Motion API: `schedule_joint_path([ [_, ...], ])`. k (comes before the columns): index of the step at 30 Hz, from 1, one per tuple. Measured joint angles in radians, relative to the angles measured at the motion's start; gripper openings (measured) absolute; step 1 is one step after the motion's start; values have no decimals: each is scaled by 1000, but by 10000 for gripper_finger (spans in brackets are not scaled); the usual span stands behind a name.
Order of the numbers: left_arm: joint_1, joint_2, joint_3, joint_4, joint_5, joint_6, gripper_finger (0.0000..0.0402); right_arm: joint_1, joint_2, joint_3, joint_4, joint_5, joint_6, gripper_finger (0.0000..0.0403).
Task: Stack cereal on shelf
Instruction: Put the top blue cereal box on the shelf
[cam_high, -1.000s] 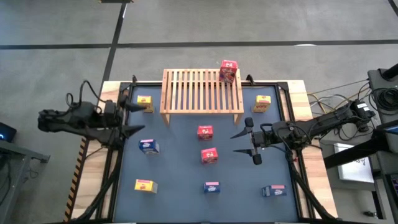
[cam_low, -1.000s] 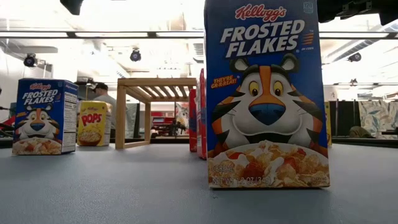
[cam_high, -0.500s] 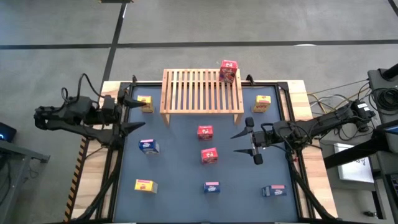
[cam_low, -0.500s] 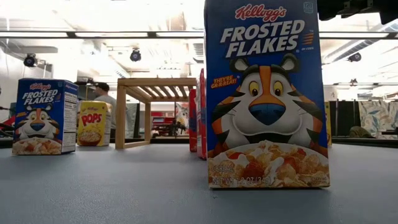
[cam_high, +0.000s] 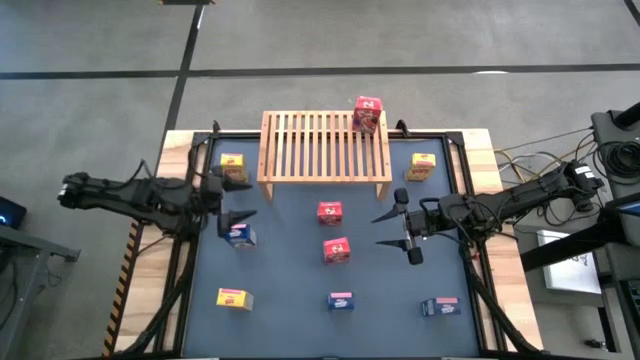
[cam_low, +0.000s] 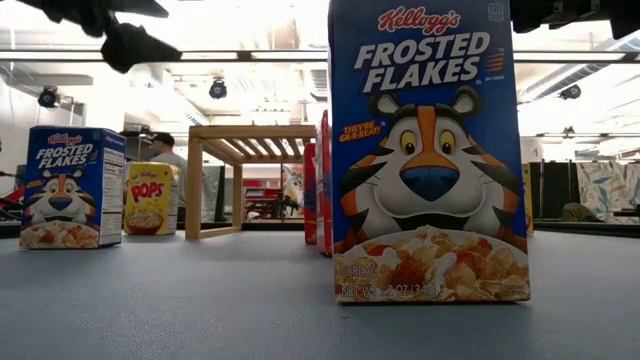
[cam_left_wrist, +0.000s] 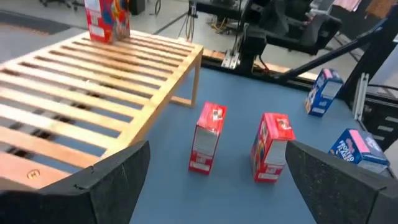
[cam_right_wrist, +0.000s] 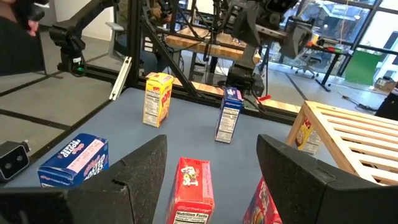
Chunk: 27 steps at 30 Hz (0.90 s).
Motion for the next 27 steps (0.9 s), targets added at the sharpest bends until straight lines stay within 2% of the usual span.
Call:
schedule_joint_path([
  [6,0,11,9,31,0,1,359,0,0,0,1,0,0,237],
  [17,0,80,156,64,0,60,359,0,1,0,1,0,-1,237],
  [27,0,165,173,65,0,78,359,0,1,0,1,-4,3,237],
])
